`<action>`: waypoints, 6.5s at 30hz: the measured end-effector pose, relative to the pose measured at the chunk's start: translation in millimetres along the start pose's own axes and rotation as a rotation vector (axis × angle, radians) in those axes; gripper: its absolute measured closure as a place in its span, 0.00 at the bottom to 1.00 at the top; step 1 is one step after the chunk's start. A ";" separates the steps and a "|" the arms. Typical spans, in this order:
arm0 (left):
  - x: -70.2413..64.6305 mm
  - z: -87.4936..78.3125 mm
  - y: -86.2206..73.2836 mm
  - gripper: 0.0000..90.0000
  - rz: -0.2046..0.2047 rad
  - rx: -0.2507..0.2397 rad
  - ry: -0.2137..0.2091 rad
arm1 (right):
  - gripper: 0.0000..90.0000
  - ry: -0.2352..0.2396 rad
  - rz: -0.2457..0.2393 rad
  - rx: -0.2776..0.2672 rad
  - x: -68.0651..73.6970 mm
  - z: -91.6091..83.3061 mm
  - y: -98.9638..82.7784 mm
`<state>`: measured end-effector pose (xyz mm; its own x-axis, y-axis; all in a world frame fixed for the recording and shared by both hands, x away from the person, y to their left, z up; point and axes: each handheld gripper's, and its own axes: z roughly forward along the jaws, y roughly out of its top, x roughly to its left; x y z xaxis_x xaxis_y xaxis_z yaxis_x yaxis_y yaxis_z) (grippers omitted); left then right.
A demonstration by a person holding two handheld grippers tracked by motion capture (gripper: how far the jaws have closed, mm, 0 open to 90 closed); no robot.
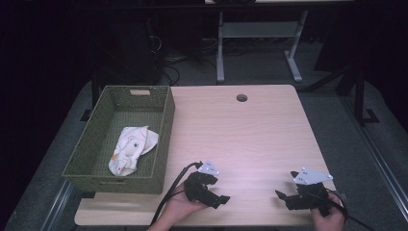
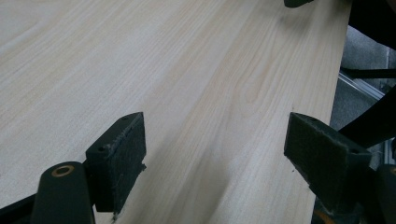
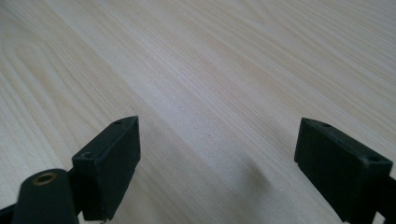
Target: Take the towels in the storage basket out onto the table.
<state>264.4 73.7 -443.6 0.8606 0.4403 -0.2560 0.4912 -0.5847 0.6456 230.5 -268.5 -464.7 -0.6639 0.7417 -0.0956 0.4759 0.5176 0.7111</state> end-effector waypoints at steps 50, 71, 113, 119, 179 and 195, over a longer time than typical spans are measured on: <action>82.7 -129.9 94.8 0.21 -0.165 -0.114 0.001 | 0.16 -0.005 0.022 0.004 0.8 0.0 -3.0; 123.9 -178.7 63.7 0.21 -0.313 -0.162 0.067 | 0.16 -0.010 0.026 0.008 -0.1 -0.3 -4.0; 203.7 -207.9 -34.4 0.22 -0.557 0.073 0.394 | 0.16 -0.006 0.033 0.013 -0.1 0.3 -4.2; 211.1 -197.9 -45.0 0.21 -0.564 0.180 0.455 | 0.16 -0.006 0.024 0.013 0.0 0.3 -4.0; 230.8 -184.0 -68.3 0.82 -0.642 0.413 0.373 | 0.16 -0.010 0.045 0.008 -4.3 -1.4 -8.5; 220.2 -224.6 -63.2 0.82 -0.678 0.142 0.268 | 0.16 -0.021 0.048 0.004 -2.5 -2.4 -7.4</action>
<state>392.7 360.6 -379.2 0.3091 0.8764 -0.3693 0.9313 -0.2002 0.3044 227.2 -275.2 -468.1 -0.6284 0.7742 -0.0759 0.5092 0.4832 0.7122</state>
